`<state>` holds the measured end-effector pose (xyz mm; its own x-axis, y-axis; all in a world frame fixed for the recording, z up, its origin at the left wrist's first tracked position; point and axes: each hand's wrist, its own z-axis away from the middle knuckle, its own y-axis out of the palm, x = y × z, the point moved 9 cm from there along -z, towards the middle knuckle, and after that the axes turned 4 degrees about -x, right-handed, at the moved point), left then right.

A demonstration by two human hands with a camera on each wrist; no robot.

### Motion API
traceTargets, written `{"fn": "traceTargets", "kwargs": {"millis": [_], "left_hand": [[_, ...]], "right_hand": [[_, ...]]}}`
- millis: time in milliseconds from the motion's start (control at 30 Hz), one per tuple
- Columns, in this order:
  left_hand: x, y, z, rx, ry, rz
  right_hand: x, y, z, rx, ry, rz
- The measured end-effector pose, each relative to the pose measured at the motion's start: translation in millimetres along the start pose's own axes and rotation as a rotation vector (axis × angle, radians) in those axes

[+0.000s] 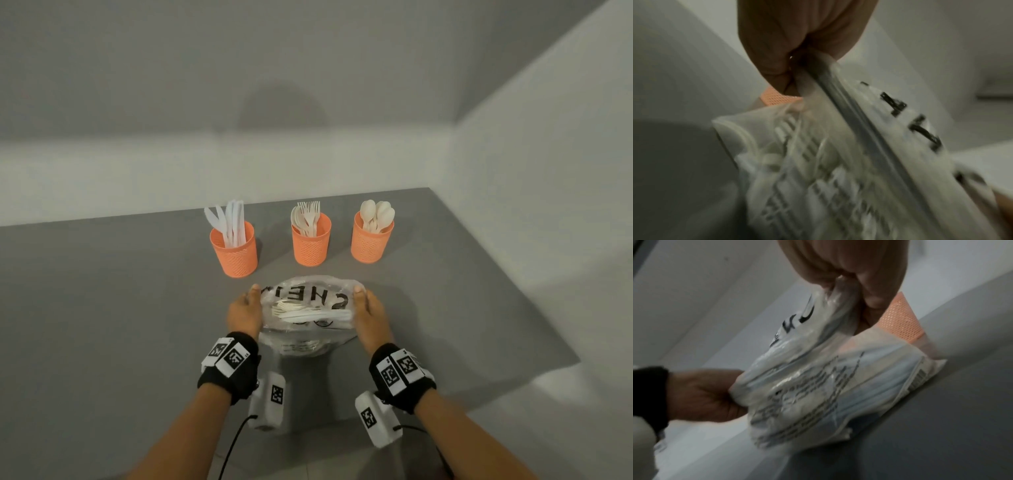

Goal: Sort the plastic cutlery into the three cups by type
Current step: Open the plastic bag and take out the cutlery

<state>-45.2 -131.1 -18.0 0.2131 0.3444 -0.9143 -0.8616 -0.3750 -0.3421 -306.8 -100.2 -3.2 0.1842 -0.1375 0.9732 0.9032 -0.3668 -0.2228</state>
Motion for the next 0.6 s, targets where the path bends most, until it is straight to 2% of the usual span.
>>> {"fn": "traceTargets", "kwargs": {"millis": [67,100,167,233,267,300,367,433,500,600], "left_hand": [[7.7,0.4,-6.6,0.01,-0.113,0.031],[10.7,0.7,-9.3,0.017,-0.16,0.053],[17.1,5.2,-11.3,0.066,-0.242,0.039],[15.8,7.6,-11.9,0.095,-0.237,-0.046],[9.2,5.7,-11.8,0.086,-0.186,-0.107],[1.0,3.1,-12.8,0.061,-0.107,-0.159],[-18.7,0.4,-6.8,0.055,0.069,-0.196],[-33.0,3.6,4.0,0.125,0.231,-0.184],[-43.7,6.6,13.3,0.193,0.382,-0.208],[-57.0,-0.5,28.1,0.17,0.591,-0.272]], "right_hand": [[-6.6,-9.4,-9.4,-0.044,0.125,0.046],[-13.9,-12.4,-13.2,-0.04,0.239,0.042],[-29.6,-10.9,-12.5,0.031,0.461,-0.028],[-33.9,-9.3,-6.6,0.067,0.568,-0.071],[-31.7,-10.6,-8.2,0.06,0.531,0.008],[-23.8,-13.8,-12.1,0.057,0.425,0.153],[2.9,-15.0,-15.3,0.032,0.097,0.438],[38.0,-10.3,-5.6,-0.027,-0.273,0.63],[52.2,10.2,4.6,0.038,-0.546,0.8],[53.0,36.4,6.3,0.231,-0.615,0.842]]}}
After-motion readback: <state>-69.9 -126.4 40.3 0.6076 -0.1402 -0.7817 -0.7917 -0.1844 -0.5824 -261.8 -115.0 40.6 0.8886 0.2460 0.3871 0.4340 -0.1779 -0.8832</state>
